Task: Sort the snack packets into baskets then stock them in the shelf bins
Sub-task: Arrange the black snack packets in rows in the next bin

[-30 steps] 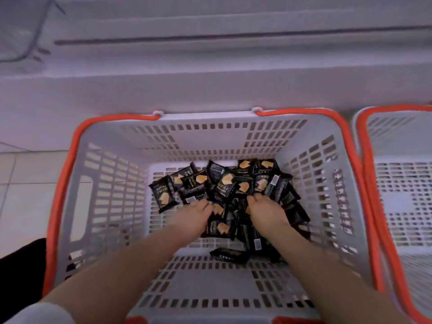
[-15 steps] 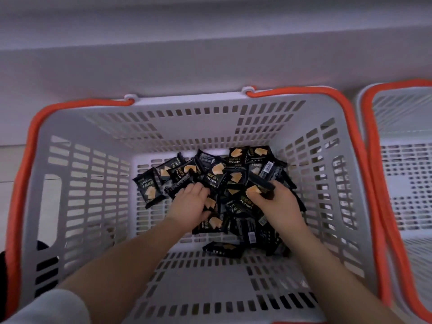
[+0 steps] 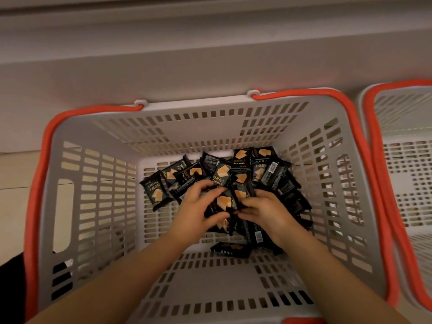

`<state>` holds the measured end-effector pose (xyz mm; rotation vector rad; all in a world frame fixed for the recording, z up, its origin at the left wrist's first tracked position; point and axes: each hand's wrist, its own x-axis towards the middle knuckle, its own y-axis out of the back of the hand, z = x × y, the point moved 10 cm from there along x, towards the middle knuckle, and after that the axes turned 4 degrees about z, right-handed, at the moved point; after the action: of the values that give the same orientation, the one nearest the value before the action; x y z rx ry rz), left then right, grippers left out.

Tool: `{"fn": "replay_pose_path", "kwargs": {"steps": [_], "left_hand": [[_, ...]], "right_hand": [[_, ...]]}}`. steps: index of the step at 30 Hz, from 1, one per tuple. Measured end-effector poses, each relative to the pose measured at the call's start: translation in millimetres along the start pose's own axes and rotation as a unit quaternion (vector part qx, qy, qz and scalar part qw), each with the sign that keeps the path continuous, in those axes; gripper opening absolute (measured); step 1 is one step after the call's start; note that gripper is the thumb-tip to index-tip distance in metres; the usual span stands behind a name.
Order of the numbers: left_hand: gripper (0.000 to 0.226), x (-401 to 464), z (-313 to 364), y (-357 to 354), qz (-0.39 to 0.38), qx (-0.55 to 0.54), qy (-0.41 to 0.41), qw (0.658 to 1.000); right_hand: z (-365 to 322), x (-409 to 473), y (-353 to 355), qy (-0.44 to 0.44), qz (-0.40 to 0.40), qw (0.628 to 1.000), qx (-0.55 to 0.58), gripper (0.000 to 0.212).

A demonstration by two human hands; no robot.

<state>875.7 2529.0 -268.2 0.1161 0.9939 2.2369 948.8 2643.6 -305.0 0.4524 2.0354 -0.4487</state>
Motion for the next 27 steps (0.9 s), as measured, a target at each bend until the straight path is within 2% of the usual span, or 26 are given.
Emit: {"fn": "replay_pose_path", "kwargs": {"steps": [3, 5, 8, 11, 14, 15, 16, 17, 19, 22, 25, 27], "left_hand": [[0.063, -2, 2, -5, -0.067, 0.023, -0.041, 0.997], [0.065, -2, 3, -7, -0.105, 0.04, -0.063, 0.992], [0.066, 2, 3, -10, -0.131, 0.092, -0.096, 0.982], [0.066, 8, -6, -9, -0.139, 0.15, -0.087, 0.975], [0.065, 11, -7, -11, -0.138, 0.162, -0.099, 0.972], [0.064, 11, -6, -12, -0.137, 0.158, -0.105, 0.972], [0.064, 11, -6, -13, -0.137, 0.151, -0.11, 0.973], [0.066, 10, -6, -14, -0.139, 0.141, -0.11, 0.974], [0.075, 10, -15, -12, -0.131, 0.101, -0.085, 0.983], [0.071, 13, -51, 7, -0.045, 0.07, 0.025, 0.996], [0.057, 11, -87, 11, -0.012, 0.169, 0.11, 0.979], [0.057, 9, -100, -2, -0.038, 0.212, 0.138, 0.967]], "right_hand": [[-2, 0, -8, -0.002, -0.044, 0.998, -0.043, 0.016], [-7, 0, -15, 0.043, -0.076, 0.98, -0.178, 0.02], [-19, 2, -23, 0.133, -0.079, 0.907, -0.392, 0.034], [-28, 5, -42, 0.202, -0.104, 0.84, -0.493, 0.042], [-27, 5, -66, 0.269, -0.107, 0.729, -0.621, 0.045], [-23, 6, -71, 0.277, -0.104, 0.703, -0.647, 0.044], [-18, 7, -74, 0.272, -0.107, 0.696, -0.655, 0.043], [-12, 9, -74, 0.258, -0.114, 0.71, -0.645, 0.041], [-7, 13, -69, 0.229, -0.109, 0.763, -0.595, 0.033], [-12, 19, -43, 0.203, -0.042, 0.836, -0.508, 0.03], [-4, 25, -16, 0.099, -0.022, 0.956, -0.276, 0.032], [3, 25, -7, 0.036, -0.015, 0.991, -0.132, 0.025]]}}
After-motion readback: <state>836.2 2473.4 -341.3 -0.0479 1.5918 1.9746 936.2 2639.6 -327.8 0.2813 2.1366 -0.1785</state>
